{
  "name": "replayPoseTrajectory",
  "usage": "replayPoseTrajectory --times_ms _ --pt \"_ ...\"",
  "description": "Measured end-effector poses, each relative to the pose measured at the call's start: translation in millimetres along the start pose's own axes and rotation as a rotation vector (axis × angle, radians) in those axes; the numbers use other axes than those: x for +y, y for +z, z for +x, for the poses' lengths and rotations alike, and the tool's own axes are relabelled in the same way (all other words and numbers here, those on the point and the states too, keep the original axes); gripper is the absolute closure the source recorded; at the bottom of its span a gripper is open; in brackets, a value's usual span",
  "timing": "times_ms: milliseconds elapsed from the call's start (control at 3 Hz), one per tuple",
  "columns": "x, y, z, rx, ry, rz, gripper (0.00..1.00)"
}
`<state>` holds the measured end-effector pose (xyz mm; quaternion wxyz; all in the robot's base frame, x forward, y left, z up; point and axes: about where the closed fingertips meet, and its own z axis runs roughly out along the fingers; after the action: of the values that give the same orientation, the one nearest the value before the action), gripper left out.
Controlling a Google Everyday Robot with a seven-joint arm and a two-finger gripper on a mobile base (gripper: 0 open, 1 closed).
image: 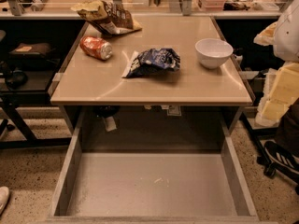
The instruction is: Place blue chip bag into top drawer
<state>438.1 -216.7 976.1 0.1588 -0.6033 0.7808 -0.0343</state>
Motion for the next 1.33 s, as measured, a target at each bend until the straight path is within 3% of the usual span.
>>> replayPoseTrajectory --times_ms 333,667,1000,1333 --pt "-2.7 0.2 -2.9 -0.009 -0.003 0.005 0.0" --pt "-22.7 13.1 -27.5 -0.053 -0.029 0.033 0.0" --pt "-61.7 64.8 -86.4 -0.147 -0.099 0.062 0.0" --pt "-61.8 64.8 -86.4 -0.147 -0.099 0.062 0.0"
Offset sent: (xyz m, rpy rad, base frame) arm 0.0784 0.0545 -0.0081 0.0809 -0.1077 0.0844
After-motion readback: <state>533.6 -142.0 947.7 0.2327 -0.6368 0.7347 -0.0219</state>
